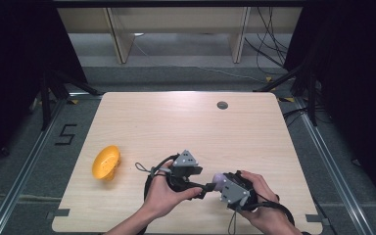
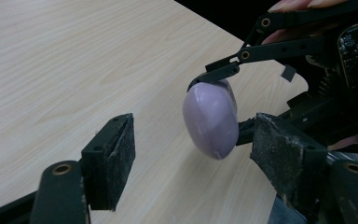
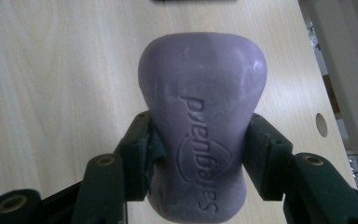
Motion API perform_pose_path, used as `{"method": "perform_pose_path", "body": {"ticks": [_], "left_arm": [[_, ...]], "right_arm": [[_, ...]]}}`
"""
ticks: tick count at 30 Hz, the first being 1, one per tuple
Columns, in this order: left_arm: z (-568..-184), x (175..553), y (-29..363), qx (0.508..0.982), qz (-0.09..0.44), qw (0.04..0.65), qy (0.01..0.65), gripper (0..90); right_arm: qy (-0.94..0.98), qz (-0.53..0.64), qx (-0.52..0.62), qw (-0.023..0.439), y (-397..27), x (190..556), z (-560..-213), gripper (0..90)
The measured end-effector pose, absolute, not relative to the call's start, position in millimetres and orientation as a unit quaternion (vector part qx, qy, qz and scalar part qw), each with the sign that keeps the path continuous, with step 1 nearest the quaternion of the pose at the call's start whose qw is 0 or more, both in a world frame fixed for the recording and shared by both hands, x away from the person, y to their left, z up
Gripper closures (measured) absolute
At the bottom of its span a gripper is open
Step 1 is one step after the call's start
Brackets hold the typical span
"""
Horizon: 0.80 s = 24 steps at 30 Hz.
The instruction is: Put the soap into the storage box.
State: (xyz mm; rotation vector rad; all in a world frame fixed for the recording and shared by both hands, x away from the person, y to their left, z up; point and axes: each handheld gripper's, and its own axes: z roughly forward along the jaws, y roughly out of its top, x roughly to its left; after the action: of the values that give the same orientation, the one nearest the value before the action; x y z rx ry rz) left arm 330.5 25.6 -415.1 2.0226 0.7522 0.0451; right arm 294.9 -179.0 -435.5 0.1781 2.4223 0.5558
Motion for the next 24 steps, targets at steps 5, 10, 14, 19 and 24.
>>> {"method": "perform_pose_path", "body": {"ticks": [5, 10, 14, 19, 24], "left_arm": [[-417.6, 334.0, 12.9, 0.834, 0.011, 0.463, 0.300, 32.7], [-420.7, 334.5, 3.9, 0.835, 0.001, 0.451, 0.315, 35.2], [-420.6, 335.3, 0.1, 0.836, -0.001, 0.450, 0.314, 37.0], [-423.3, 337.7, -2.2, 0.838, -0.007, 0.442, 0.319, 40.1], [-426.7, 341.4, -2.5, 0.830, -0.028, 0.447, 0.332, 43.4]], "right_arm": [[0.919, 0.225, 0.073, 0.315, -177.1, 294.3, -436.8, 50.1], [0.919, 0.225, 0.070, 0.315, -177.3, 293.8, -436.6, 50.1], [0.920, 0.225, 0.056, 0.315, -177.3, 295.4, -436.3, 50.0], [0.919, 0.226, 0.060, 0.317, -176.5, 294.2, -435.7, 50.1], [0.917, 0.230, 0.058, 0.320, -174.9, 294.0, -435.1, 50.1]]}}
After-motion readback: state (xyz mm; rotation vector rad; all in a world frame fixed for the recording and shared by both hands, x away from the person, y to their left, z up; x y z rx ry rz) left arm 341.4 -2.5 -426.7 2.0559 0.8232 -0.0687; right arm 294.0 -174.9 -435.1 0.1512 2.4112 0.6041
